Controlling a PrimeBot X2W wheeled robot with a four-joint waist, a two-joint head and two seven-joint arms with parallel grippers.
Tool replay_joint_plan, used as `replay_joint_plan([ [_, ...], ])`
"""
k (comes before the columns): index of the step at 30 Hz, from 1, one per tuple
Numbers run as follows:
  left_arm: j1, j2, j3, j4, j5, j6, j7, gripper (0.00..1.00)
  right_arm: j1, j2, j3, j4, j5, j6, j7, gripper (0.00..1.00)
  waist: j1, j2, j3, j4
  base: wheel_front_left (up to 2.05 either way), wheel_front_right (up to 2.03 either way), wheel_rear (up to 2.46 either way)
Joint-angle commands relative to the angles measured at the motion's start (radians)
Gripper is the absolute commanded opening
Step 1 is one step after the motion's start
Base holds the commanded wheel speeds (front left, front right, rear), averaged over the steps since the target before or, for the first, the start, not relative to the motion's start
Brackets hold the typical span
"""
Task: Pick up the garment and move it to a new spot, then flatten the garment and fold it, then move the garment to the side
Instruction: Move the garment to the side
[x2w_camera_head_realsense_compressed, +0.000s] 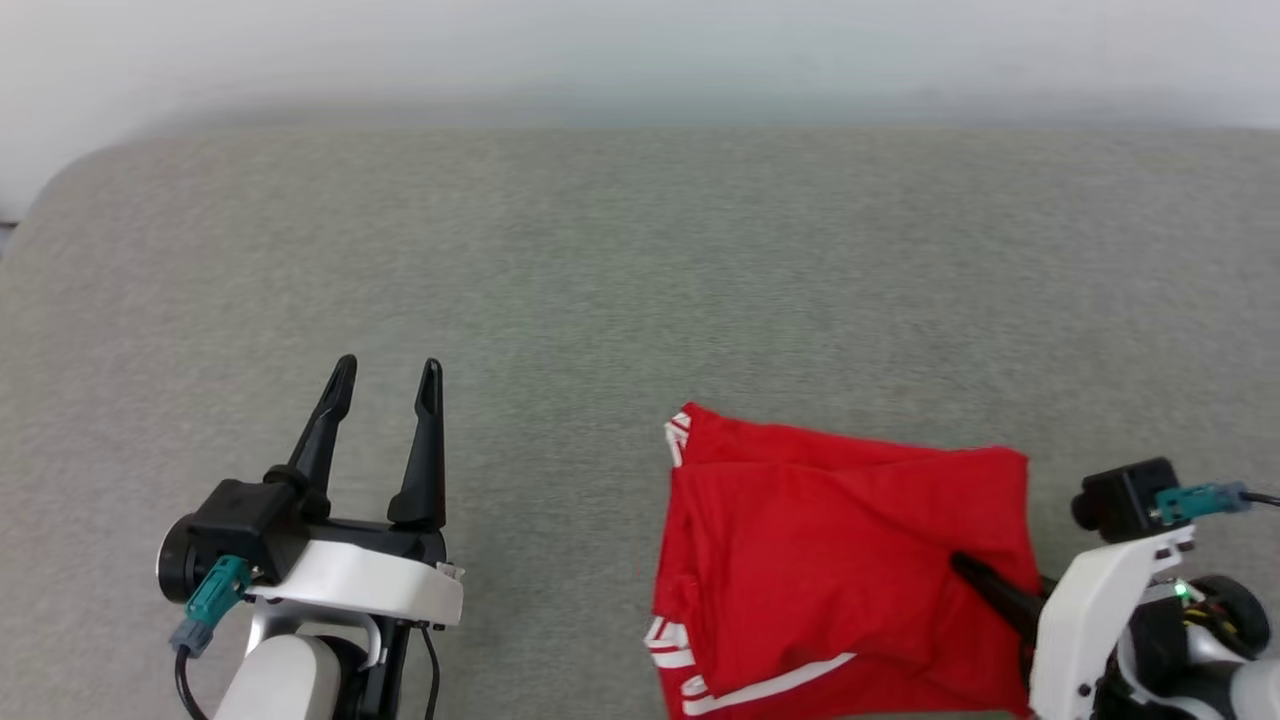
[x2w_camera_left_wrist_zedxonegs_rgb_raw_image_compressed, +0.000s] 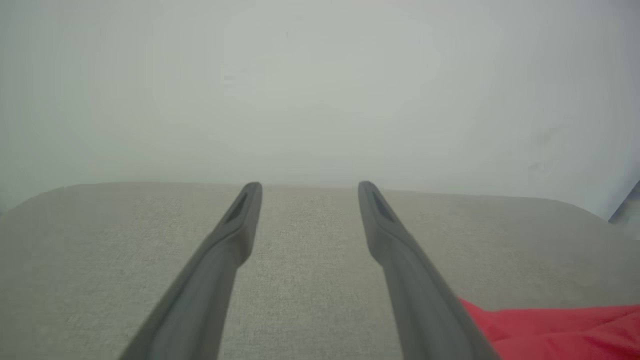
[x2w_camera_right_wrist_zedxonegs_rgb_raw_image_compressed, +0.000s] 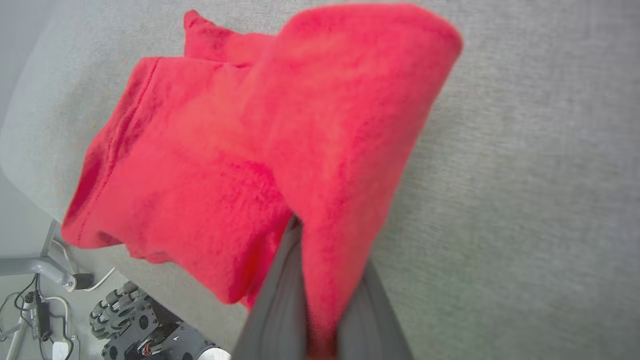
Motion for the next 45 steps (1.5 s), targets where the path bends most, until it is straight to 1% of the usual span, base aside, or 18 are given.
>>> replay_joint_plan([
  [1, 0.000, -0.002, 0.003, -0.009, 0.007, 0.002, -0.004, 1.00, -0.014, -0.009, -0.008, -0.021, -0.009, -0.001, 0.012, 0.00, 0.0000, 0.0000, 0.003, -0.072, 0.00, 0.00, 0.00],
  [3, -0.007, 0.007, 0.011, -0.023, 0.013, 0.003, -0.003, 1.00, -0.026, -0.036, -0.022, -0.046, -0.029, -0.001, 0.028, 0.00, 0.0000, 0.0000, 0.025, -0.118, 0.00, 0.00, 0.00],
  [5, -0.023, 0.019, 0.014, -0.040, 0.021, 0.000, -0.003, 1.00, -0.035, -0.047, -0.035, -0.061, -0.042, -0.001, 0.040, 0.00, 0.0000, 0.0000, 0.053, -0.162, 0.00, 0.00, 0.00],
  [9, -0.063, 0.043, 0.011, -0.074, 0.040, -0.009, 0.004, 1.00, -0.079, -0.080, -0.053, -0.065, -0.065, -0.001, 0.042, 0.00, 0.0000, 0.0000, 0.126, -0.240, 0.00, 0.00, 0.00],
  [14, -0.123, 0.069, -0.013, -0.132, 0.073, -0.017, 0.039, 1.00, -0.168, -0.147, -0.060, -0.004, -0.115, -0.001, 0.009, 0.00, 0.0000, 0.0000, 0.230, -0.323, 0.00, 0.00, 0.00],
  [19, -0.181, 0.094, -0.045, -0.191, 0.106, -0.033, 0.085, 1.00, -0.285, -0.219, -0.079, 0.112, -0.166, -0.002, -0.060, 0.00, 0.0000, 0.0000, 0.321, -0.371, 0.00, 0.00, 0.00],
  [21, -0.193, 0.096, -0.052, -0.202, 0.110, -0.037, 0.094, 1.00, -0.308, -0.229, -0.085, 0.133, -0.171, -0.001, -0.077, 0.00, 0.0000, 0.0000, 0.337, -0.375, 0.00, 0.00, 0.00],
  [26, -0.252, 0.110, -0.075, -0.247, 0.129, -0.050, 0.127, 1.00, -0.418, -0.284, -0.148, 0.273, -0.207, -0.001, -0.151, 0.00, 0.0000, 0.0000, 0.409, -0.370, 0.00, 0.00, 0.00],
  [33, -0.315, 0.116, -0.098, -0.306, 0.143, -0.067, 0.161, 1.00, -0.533, -0.346, -0.300, 0.441, -0.248, -0.001, -0.237, 0.00, 0.0000, 0.0000, 0.493, -0.325, 0.00, 0.00, 0.00],
  [36, -0.333, 0.119, -0.104, -0.324, 0.150, -0.068, 0.169, 1.00, -0.570, -0.354, -0.354, 0.505, -0.264, -0.001, -0.277, 0.00, 0.0000, 0.0000, 0.518, -0.308, 0.00, 0.00, 0.00],
  [39, -0.346, 0.119, -0.110, -0.333, 0.153, -0.068, 0.175, 1.00, -0.597, -0.334, -0.387, 0.567, -0.274, -0.002, -0.303, 0.00, 0.0000, 0.0000, 0.533, -0.294, 0.00, 0.00, 0.00],
  [40, -0.350, 0.118, -0.112, -0.334, 0.155, -0.068, 0.175, 1.00, -0.604, -0.326, -0.396, 0.586, -0.279, -0.001, -0.312, 0.12, 0.0000, 0.0000, 0.535, -0.290, 0.00, 0.00, 0.00],
  [41, -0.352, 0.118, -0.113, -0.334, 0.155, -0.067, 0.175, 1.00, -0.613, -0.321, -0.401, 0.604, -0.288, -0.001, -0.325, 0.29, 0.0000, 0.0000, 0.536, -0.287, 0.00, 0.00, 0.00],
  [42, -0.352, 0.117, -0.114, -0.333, 0.155, -0.066, 0.174, 1.00, -0.621, -0.316, -0.409, 0.624, -0.296, -0.001, -0.335, 0.78, 0.0000, 0.0000, 0.536, -0.283, 0.00, 0.00, 0.00],
  [43, -0.351, 0.117, -0.114, -0.331, 0.155, -0.065, 0.173, 1.00, -0.625, -0.310, -0.415, 0.642, -0.304, -0.001, -0.345, 1.00, 0.0000, 0.0000, 0.534, -0.280, 0.00, 0.00, 0.00],
  [45, -0.348, 0.114, -0.116, -0.325, 0.151, -0.063, 0.169, 1.00, -0.633, -0.306, -0.436, 0.675, -0.331, -0.002, -0.371, 1.00, 0.0000, 0.0000, 0.525, -0.274, 0.00, 0.00, 0.00],
])
